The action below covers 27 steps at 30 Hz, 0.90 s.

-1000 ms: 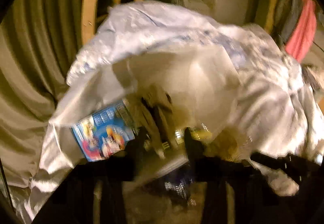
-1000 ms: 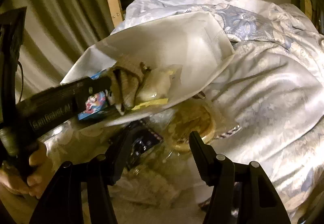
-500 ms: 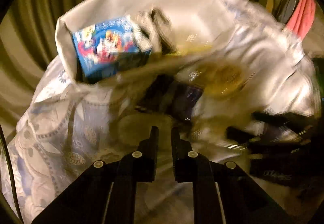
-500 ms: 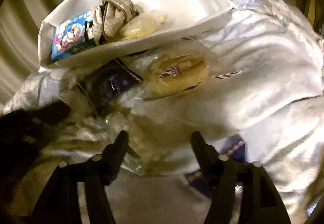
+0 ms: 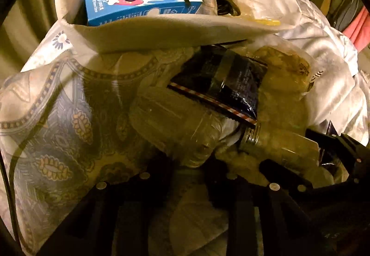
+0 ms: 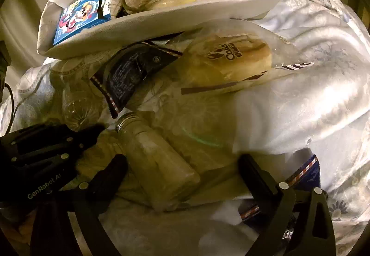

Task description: Organize objects

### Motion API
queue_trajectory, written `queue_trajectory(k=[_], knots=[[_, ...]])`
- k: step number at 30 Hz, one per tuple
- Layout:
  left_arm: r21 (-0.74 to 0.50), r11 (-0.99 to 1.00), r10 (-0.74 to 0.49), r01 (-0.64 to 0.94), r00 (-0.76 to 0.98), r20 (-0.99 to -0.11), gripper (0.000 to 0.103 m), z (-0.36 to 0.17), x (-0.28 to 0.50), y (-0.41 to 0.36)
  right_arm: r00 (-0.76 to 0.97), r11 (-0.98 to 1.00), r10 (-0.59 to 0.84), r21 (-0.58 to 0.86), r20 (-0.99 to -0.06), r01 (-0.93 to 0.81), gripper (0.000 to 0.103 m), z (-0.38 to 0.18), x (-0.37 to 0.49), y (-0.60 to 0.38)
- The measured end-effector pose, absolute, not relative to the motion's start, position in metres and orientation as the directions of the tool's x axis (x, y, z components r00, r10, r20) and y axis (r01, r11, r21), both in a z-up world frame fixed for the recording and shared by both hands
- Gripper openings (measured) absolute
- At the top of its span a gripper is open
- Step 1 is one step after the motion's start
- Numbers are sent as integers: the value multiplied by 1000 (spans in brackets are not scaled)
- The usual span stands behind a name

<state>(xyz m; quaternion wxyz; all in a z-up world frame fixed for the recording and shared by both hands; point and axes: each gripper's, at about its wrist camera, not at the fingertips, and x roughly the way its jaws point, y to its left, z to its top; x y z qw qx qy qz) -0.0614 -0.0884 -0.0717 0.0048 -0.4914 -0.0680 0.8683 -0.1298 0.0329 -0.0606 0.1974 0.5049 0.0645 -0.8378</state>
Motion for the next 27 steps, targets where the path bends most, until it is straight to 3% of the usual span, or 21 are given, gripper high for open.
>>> queue_trajectory(k=[27], knots=[[-93, -993, 48, 66, -502, -864, 28, -70, -78, -77, -373, -912, -284, 129, -883, 389, 101, -61, -144, 35]])
